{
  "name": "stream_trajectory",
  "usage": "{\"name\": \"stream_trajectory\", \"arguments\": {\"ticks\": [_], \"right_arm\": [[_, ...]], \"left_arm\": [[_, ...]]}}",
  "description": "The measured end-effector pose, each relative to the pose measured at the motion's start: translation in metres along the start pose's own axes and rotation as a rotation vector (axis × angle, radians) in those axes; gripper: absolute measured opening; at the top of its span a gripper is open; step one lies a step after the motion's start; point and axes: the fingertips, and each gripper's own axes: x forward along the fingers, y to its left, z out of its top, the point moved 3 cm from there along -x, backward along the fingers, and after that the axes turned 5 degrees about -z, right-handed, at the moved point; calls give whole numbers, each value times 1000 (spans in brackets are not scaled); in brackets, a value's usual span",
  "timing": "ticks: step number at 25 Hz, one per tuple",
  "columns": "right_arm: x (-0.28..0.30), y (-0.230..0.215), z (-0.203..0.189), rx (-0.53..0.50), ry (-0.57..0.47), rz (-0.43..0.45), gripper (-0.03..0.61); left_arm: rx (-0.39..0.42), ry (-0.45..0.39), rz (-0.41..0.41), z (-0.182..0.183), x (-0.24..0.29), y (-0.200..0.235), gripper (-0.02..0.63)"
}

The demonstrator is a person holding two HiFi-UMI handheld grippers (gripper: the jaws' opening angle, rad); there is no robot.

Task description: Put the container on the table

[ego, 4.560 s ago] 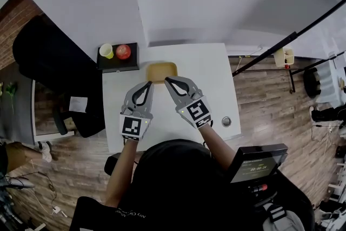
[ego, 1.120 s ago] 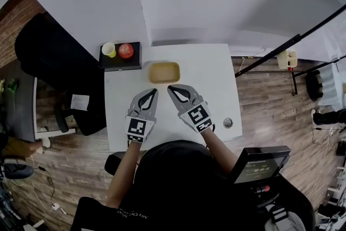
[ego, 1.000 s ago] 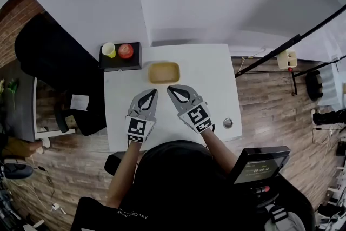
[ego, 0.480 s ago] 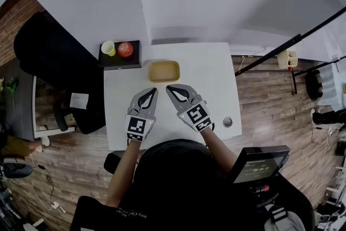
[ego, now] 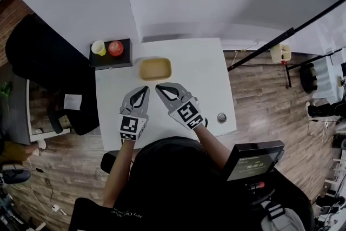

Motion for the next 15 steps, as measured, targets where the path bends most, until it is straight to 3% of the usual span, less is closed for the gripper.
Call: {"name": "stream_trajectory", "arguments": {"ticks": [15], "right_arm": [[12,-11,-11,24,25,9,12]], "left_arm": [[-15,21,1,-9,12,8,2]]}}
